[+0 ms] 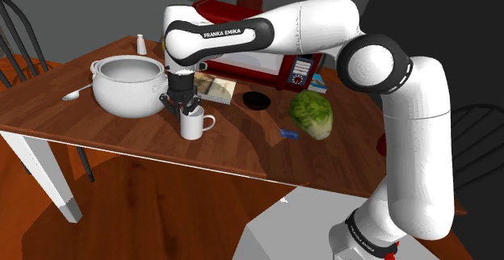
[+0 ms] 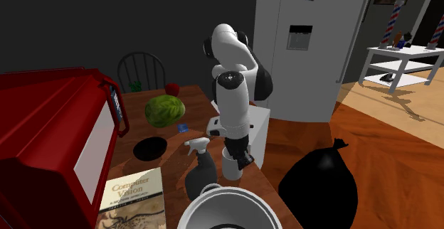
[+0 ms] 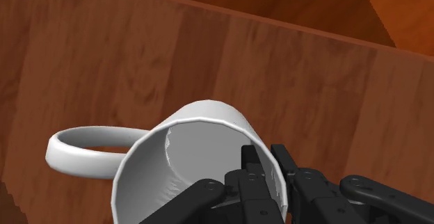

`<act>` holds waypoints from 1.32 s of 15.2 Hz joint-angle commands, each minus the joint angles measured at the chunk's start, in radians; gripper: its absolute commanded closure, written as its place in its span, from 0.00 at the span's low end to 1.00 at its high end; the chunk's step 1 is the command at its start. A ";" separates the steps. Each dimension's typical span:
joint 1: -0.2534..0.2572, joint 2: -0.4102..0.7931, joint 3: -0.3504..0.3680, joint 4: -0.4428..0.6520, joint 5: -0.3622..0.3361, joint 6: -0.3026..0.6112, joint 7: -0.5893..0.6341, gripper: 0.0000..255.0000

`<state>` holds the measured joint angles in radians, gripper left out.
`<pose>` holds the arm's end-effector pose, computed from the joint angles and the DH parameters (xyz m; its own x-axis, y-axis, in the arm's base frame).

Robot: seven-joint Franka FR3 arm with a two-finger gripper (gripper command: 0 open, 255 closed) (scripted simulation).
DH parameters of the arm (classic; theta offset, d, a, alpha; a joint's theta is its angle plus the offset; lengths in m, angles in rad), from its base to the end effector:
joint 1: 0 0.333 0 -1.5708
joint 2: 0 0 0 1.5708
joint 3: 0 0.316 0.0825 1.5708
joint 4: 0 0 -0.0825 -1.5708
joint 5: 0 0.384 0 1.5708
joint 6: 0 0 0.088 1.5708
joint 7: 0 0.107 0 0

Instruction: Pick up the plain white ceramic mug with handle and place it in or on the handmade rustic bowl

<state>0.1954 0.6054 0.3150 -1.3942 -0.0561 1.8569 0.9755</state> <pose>0.6345 0.3022 0.3582 0.8694 -0.4647 -0.1681 -0.4675 -0.8836 0.0248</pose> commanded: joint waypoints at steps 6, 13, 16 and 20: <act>0.001 -0.019 0.004 0.064 0.005 -0.082 0.002 1.00; 0.006 -0.030 0.007 0.140 0.008 -0.169 0.006 1.00; 0.009 -0.031 0.008 0.180 0.009 -0.209 0.008 1.00; 0.015 -0.028 0.009 0.240 0.008 -0.265 0.011 1.00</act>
<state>0.2081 0.5765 0.3239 -1.1723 -0.0479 1.6092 0.9857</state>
